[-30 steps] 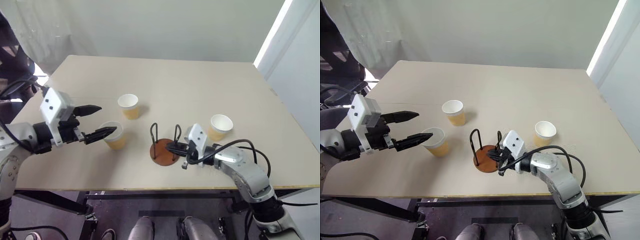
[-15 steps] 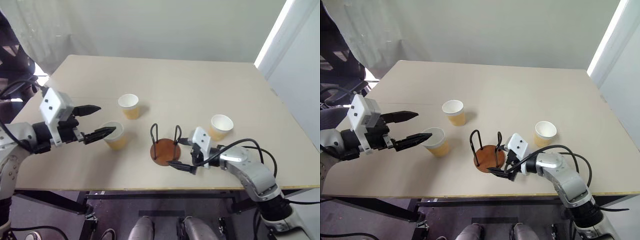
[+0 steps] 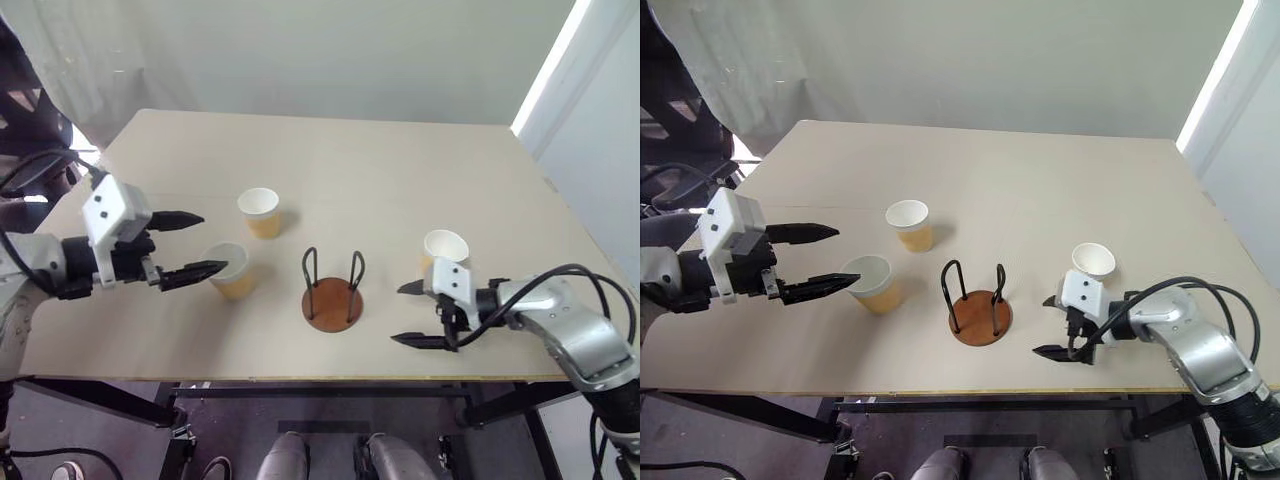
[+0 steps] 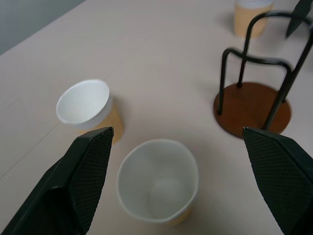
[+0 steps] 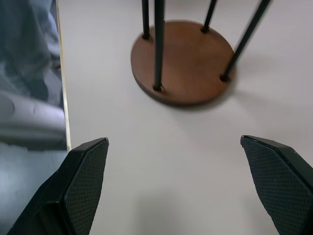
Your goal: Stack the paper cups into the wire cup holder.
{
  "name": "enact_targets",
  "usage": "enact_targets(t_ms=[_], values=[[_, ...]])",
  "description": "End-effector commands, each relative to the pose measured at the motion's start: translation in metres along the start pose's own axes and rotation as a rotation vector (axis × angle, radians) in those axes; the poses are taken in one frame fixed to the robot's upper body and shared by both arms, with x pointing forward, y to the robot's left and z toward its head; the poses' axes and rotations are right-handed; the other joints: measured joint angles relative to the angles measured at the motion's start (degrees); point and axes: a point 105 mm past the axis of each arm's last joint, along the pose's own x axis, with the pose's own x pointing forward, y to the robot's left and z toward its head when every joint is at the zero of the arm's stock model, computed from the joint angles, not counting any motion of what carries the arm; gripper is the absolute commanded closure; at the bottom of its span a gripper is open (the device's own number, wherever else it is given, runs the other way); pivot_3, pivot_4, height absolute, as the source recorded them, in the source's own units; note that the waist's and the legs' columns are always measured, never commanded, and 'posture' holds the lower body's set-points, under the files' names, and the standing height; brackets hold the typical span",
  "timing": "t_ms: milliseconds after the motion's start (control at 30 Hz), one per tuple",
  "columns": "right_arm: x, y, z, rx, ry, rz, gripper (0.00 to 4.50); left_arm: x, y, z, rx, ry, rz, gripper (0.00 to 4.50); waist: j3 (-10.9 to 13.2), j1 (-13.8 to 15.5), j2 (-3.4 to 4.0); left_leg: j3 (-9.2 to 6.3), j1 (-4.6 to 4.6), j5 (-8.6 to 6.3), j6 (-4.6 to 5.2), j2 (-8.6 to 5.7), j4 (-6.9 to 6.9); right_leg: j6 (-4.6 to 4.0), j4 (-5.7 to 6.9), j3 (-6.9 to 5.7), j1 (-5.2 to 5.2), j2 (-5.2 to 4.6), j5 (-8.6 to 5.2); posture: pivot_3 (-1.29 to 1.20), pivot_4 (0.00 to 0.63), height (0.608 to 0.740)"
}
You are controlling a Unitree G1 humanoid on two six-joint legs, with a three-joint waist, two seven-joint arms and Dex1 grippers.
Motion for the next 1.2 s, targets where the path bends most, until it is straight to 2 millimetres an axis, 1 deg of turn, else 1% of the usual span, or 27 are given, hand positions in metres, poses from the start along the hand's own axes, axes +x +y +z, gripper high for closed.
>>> enact_targets(t_ms=[33, 100, 167, 233, 333, 400, 467, 533, 600, 700, 867, 933, 1033, 1133, 1200], values=[[-0.029, -0.023, 0.013, -0.09, -0.001, -0.079, 0.03, -0.001, 0.007, 0.014, 0.071, -0.027, 0.011, 0.0, 0.0, 0.06, 0.0, 0.0, -0.01, 0.0, 0.0, 0.0, 0.02, 0.01, 0.0, 0.01, 0.01, 0.0, 0.0, 0.0, 0.15, 0.74], [-0.044, -0.033, 0.021, -0.13, 0.005, -0.117, 0.03, 0.001, 0.006, 0.013, 0.077, -0.023, 0.003, 0.0, 0.02, 0.04, 0.03, 0.02, -0.01, -0.01, 0.02, -0.01, 0.02, 0.04, -0.02, 0.05, 0.02, 0.0, 0.0, 0.0, 0.15, 0.74], [-0.054, -0.038, 0.029, -0.154, -0.001, -0.134, 0.03, 0.003, 0.005, 0.011, 0.081, -0.017, -0.007, 0.0, 0.01, 0.04, 0.02, 0.05, 0.0, -0.02, 0.05, -0.01, 0.01, 0.17, -0.03, 0.08, 0.01, 0.0, 0.05, 0.0, 0.15, 0.74], [-0.062, -0.041, 0.037, -0.18, -0.016, -0.147, 0.03, 0.004, 0.002, 0.013, 0.086, -0.028, -0.024, 0.0, 0.01, 0.03, 0.02, 0.05, 0.01, -0.05, 0.07, 0.0, -0.02, 0.5, -0.02, 0.08, 0.01, 0.0, 0.19, 0.0, 0.15, 0.74], [-0.071, -0.05, 0.046, -0.212, -0.019, -0.189, 0.03, 0.006, -0.003, 0.024, 0.095, -0.07, -0.055, 0.0, 0.01, 0.02, 0.02, 0.05, 0.01, -0.11, 0.1, 0.0, -0.02, 0.54, -0.02, 0.07, 0.0, 0.01, 0.16, 0.0, 0.15, 0.74], [-0.076, -0.059, 0.047, -0.229, 0.005, -0.229, 0.03, 0.006, -0.009, 0.033, 0.101, -0.101, -0.096, 0.0, 0.01, 0.03, 0.02, 0.05, 0.0, -0.14, 0.11, 0.0, -0.01, 0.56, -0.03, 0.07, 0.0, 0.01, 0.16, 0.0, 0.15, 0.74], [-0.075, -0.067, 0.041, -0.238, 0.052, -0.259, 0.03, 0.009, -0.02, 0.043, 0.109, -0.145, -0.157, 0.0, 0.01, 0.1, 0.02, 0.05, -0.01, -0.15, 0.13, -0.01, 0.01, 0.63, -0.05, 0.08, 0.02, 0.0, 0.2, 0.0, 0.15, 0.74], [-0.07, -0.07, 0.032, -0.245, 0.099, -0.248, 0.03, 0.014, -0.035, 0.053, 0.099, -0.205, -0.225, 0.0, 0.01, 0.21, 0.02, 0.05, -0.01, -0.16, 0.16, 0.0, 0.03, 0.67, -0.05, 0.08, 0.04, -0.01, 0.23, 0.0, 0.15, 0.74], [-0.064, -0.076, 0.023, -0.254, 0.15, -0.253, 0.03, 0.023, -0.045, 0.054, 0.093, -0.222, -0.263, 0.0, 0.01, 0.22, 0.03, 0.05, 0.01, -0.18, 0.18, 0.0, 0.04, 0.71, -0.05, 0.07, 0.07, -0.01, 0.26, 0.0, 0.15, 0.74], [-0.058, -0.083, 0.02, -0.255, 0.166, -0.26, 0.03, 0.031, -0.05, 0.047, 0.075, -0.212, -0.267, 0.0, 0.04, 0.12, 0.06, 0.06, 0.06, -0.18, 0.19, 0.0, 0.05, 0.72, -0.01, 0.08, 0.08, -0.01, 0.3, 0.0, 0.15, 0.74], [-0.051, -0.092, 0.014, -0.259, 0.203, -0.265, 0.03, 0.041, -0.056, 0.028, 0.04, -0.195, -0.229, 0.0, 0.06, -0.14, 0.11, 0.07, 0.1, -0.15, 0.23, 0.02, 0.05, 0.73, 0.01, 0.07, 0.07, 0.0, 0.33, 0.0, 0.15, 0.74], [-0.05, -0.096, 0.011, -0.264, 0.222, -0.267, 0.03, 0.042, -0.063, 0.025, 0.03, -0.207, -0.236, 0.0, 0.06, -0.13, 0.11, 0.07, 0.09, -0.15, 0.23, 0.02, 0.06, 0.73, -0.01, 0.07, 0.08, 0.0, 0.33, 0.0, 0.15, 0.74], [-0.05, -0.098, 0.011, -0.271, 0.234, -0.256, 0.03, 0.041, -0.069, 0.028, 0.032, -0.25, -0.225, 0.0, 0.06, -0.07, 0.1, 0.07, 0.07, -0.15, 0.23, 0.02, 0.07, 0.74, -0.03, 0.07, 0.08, -0.01, 0.33, 0.0, 0.15, 0.74], [-0.047, -0.097, 0.009, -0.278, 0.244, -0.226, 0.03, 0.033, -0.074, 0.036, 0.015, -0.328, -0.195, 0.0, 0.06, 0.05, 0.11, 0.07, 0.07, -0.15, 0.23, 0.02, 0.07, 0.74, -0.02, 0.06, 0.08, -0.01, 0.34, 0.0, 0.15, 0.74], [-0.045, -0.097, 0.008, -0.28, 0.25, -0.213, 0.03, 0.028, -0.077, 0.038, 0.004, -0.338, -0.191, 0.0, 0.06, 0.06, 0.1, 0.07, 0.07, -0.15, 0.23, 0.03, 0.06, 0.74, -0.01, 0.04, 0.09, -0.01, 0.34, 0.0, 0.15, 0.74]])
